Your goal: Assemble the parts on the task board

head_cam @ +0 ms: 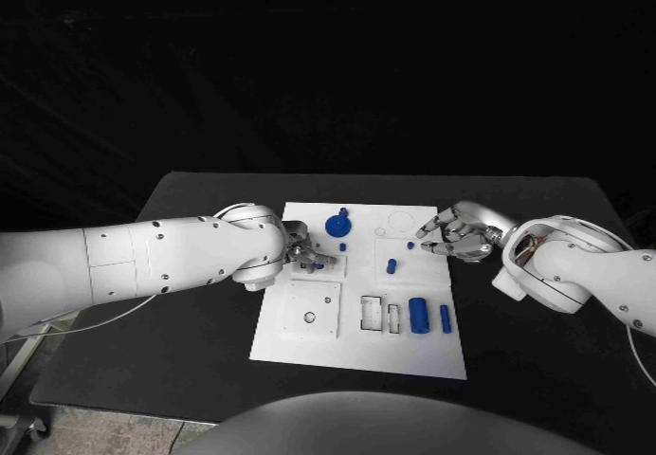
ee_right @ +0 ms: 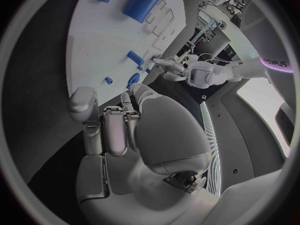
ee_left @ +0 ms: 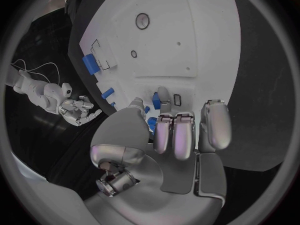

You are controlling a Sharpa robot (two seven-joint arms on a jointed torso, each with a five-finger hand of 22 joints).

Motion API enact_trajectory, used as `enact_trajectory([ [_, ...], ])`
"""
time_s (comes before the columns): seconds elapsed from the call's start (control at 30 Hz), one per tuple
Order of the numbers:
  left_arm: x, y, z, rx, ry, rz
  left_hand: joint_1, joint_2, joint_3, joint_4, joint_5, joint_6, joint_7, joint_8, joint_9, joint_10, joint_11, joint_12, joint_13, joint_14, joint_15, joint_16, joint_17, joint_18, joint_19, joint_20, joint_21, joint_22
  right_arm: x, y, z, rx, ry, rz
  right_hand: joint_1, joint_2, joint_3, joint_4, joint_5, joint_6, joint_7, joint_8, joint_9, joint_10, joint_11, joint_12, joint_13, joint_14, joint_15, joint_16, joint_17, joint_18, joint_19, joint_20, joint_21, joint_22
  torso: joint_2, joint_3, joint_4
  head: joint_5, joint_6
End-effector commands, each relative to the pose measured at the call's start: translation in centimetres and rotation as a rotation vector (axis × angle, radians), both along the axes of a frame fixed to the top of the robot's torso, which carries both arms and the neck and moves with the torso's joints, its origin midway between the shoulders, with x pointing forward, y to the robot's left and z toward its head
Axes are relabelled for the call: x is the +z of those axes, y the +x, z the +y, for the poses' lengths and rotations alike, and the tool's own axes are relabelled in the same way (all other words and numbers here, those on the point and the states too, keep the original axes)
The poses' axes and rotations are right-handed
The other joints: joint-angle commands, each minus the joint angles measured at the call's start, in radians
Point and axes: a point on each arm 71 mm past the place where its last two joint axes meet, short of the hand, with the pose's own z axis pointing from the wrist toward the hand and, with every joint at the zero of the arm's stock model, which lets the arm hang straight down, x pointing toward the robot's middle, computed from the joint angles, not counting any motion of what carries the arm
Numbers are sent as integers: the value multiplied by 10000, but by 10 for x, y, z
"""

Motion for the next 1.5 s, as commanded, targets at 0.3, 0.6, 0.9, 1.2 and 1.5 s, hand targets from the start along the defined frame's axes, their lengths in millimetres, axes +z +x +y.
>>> enact_trajectory([
  [0.3, 1, 0, -4, -14, -501, -227, 280, 215, -190, -30, 392, 7, -130, 471, 566, 1045, -146, -4, 2626, 1068, -65, 24, 2635, 31, 102, -54, -22, 987, -2, -1, 0, 5, -47, 139, 79, 33, 128, -16, 144, 67, -2, -64, -22, 118, -11, -56, 1672, 423, 73, -68, 879, 184, -76, 4, -88, 676, -1, -1, 2, 4, 2],
  [0.6, 0, 1, -3, 22, -353, -109, 497, 347, -244, -13, 1047, -112, -166, 597, 800, 1045, -184, -4, 2626, 1068, -102, 24, 2635, 24, 133, -98, -26, 1041, -4, -1, 0, 4, -57, 188, 75, 39, 151, -22, 173, 67, 0, -68, -25, 111, -10, -61, 1665, 423, 74, -67, 879, 186, -78, 5, -97, 677, -4, 4, 2, 9, 2],
  [0.9, 0, -1, 0, 103, -237, -36, 513, 397, -275, -16, 1235, -103, -180, 624, 845, 1045, -196, -4, 2626, 1068, -113, 24, 2635, 6, 197, -108, 19, 1106, -3, -2, -2, -67, -10, 95, 37, 38, 185, -14, 209, 68, 12, -75, -32, 95, 0, -75, 1651, 423, 79, -69, 878, 186, -78, 7, -109, 683, -5, -1, 3, 16, 2],
  [1.2, 36, 6, 8, 103, -176, -1027, 636, 242, -470, -25, 841, 21, -244, 712, 931, 1045, -266, -4, 2626, 1068, -184, 24, 2635, -44, 403, -167, 164, 1277, 1, -1, -4, -207, 250, -401, -319, -28, 172, 185, 73, 106, 12, -83, -54, 122, 13, -52, 1667, 441, 96, -24, 912, 176, -44, 24, -79, 731, -7, 2, 11, -18, 2],
  [1.5, 92, 30, 20, 178, -128, -1919, 785, 126, -644, -51, 442, 19, -265, 668, 938, 1045, -296, -4, 2626, 1068, -219, 24, 2635, -65, 494, -209, 211, 1350, 1, -1, -2, -131, 335, -434, -389, -34, 172, 230, 28, 119, 10, -83, -58, 124, 15, -51, 1667, 438, 96, -33, 905, 176, -41, 25, -82, 740, -16, 5, 4, -18, 2],
])
